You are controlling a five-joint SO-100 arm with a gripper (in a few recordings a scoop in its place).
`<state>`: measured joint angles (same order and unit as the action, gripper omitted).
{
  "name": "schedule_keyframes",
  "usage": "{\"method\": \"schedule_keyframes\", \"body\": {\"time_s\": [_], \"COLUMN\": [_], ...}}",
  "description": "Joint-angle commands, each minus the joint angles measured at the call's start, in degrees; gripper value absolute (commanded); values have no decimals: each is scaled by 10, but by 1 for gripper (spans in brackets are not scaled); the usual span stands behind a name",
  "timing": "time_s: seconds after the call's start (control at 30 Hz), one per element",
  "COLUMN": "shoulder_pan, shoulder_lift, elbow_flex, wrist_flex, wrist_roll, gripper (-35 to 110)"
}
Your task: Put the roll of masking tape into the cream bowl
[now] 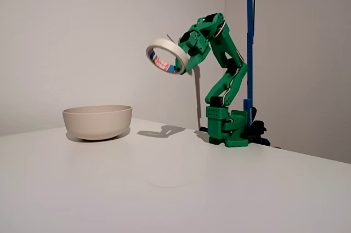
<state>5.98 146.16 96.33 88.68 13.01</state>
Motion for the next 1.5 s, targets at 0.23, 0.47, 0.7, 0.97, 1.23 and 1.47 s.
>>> {"method": "schedule_keyframes", "body": {"time_s": [0.23,0.47,0.7,0.97,1.23,1.47], "shoulder_pan": [308,417,487,572,595,577], "shoulder_lift": [-92,-286,-486,-689,-797,-875], "elbow_flex": [-196,-393,-555,-675,-691,-697], "wrist_flex": [4,-8,-44,-95,-120,-127], "wrist_roll": [-47,-40,-44,-65,-105,-124], "gripper": [-8,-8,-8,-8,-8,-8]}}
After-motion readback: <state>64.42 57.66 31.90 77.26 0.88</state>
